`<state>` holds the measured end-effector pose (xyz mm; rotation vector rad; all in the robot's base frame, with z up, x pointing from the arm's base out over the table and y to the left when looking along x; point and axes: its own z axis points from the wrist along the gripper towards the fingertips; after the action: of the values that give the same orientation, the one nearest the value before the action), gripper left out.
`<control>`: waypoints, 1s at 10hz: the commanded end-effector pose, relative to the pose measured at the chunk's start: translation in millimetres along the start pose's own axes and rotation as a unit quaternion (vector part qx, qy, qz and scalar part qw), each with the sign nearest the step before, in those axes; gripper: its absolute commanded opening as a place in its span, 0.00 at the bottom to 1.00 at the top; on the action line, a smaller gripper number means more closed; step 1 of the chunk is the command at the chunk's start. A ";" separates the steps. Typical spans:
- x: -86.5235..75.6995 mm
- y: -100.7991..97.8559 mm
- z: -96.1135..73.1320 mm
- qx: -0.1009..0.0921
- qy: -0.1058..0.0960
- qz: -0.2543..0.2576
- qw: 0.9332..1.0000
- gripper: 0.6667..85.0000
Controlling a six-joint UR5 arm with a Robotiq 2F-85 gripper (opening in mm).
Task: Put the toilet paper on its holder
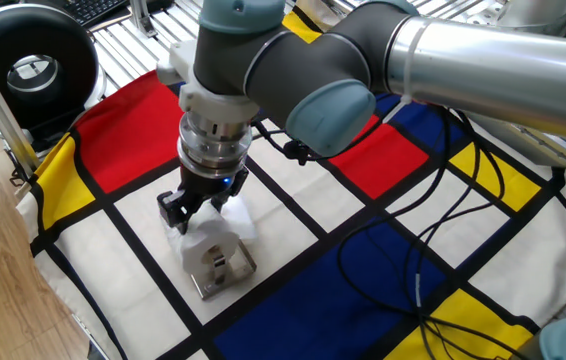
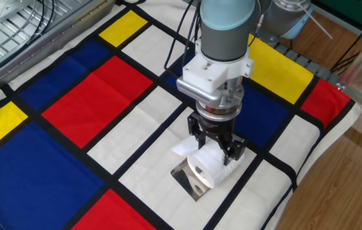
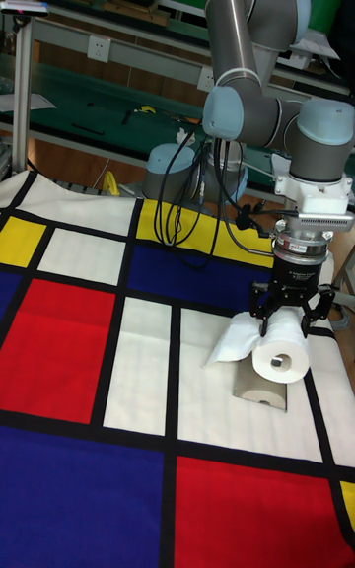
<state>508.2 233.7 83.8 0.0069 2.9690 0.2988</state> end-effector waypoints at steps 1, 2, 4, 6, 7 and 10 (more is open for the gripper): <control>-3.1 -2.0 -2.5 -0.006 0.000 -0.001 1.000 0.78; -3.3 -1.8 -2.1 -0.007 0.000 -0.001 1.000 0.78; -4.4 -1.7 -1.5 -0.009 -0.001 -0.001 1.000 0.78; -6.0 -0.8 -1.2 -0.009 -0.002 -0.001 1.000 0.78; -6.5 -0.9 -0.9 -0.009 -0.002 -0.001 1.000 0.78; -10.0 -0.2 -4.1 -0.006 0.002 0.001 1.000 0.79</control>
<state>514.4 230.8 85.0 -0.0069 2.9669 0.3063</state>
